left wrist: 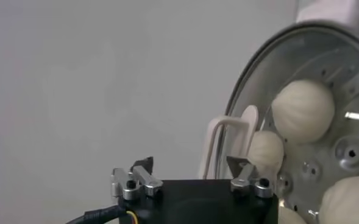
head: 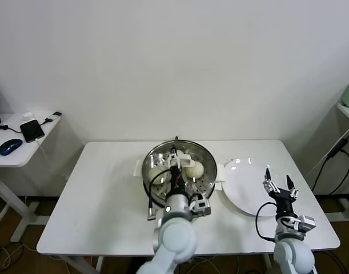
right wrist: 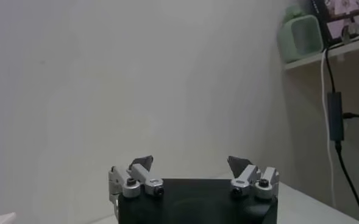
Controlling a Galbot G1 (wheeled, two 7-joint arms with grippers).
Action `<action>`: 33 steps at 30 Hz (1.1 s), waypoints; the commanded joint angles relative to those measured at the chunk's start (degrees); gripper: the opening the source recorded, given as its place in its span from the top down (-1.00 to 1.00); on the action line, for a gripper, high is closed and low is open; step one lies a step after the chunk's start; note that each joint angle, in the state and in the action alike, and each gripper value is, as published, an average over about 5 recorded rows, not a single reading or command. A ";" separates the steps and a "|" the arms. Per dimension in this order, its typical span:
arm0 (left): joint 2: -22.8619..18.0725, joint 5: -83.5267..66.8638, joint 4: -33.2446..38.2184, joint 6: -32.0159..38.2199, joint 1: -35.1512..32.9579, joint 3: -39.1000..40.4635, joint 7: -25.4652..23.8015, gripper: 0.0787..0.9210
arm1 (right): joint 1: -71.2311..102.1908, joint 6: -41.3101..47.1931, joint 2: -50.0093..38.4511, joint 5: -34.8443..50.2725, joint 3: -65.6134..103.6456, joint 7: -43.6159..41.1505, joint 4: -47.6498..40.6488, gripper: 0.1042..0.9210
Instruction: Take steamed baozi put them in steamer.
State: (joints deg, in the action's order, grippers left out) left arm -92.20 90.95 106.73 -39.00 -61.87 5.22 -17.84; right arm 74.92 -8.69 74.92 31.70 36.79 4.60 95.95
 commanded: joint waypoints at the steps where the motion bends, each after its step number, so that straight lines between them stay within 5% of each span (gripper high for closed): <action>1: -0.02 -1.69 8.16 3.32 -5.22 -0.22 0.40 -0.71 | 0.00 -0.03 0.16 -0.23 -0.11 0.00 0.12 -0.76; 13: 2.97 -8.41 15.83 7.33 -11.34 -12.08 6.66 -0.77 | 3.40 0.89 0.37 -1.33 -0.79 -5.33 2.93 -0.76; 21: 5.35 -48.57 16.09 22.44 -14.81 -33.66 16.46 -0.77 | 7.94 -1.07 1.54 -2.57 -0.51 -15.77 6.43 -0.76; 25: 4.45 -74.23 13.31 33.42 -19.37 -43.31 16.29 -0.77 | 10.42 1.02 2.20 -4.35 -0.56 -15.60 9.08 -0.76; 33: 3.56 -90.73 8.65 42.95 -30.85 -45.17 15.49 -0.77 | 14.48 1.88 4.10 -9.61 -2.20 -13.88 9.82 -0.76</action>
State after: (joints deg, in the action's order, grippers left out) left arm -89.29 41.33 118.94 -13.55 -79.81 -27.37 -5.46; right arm 84.08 -7.83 77.37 26.90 35.87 -7.30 103.22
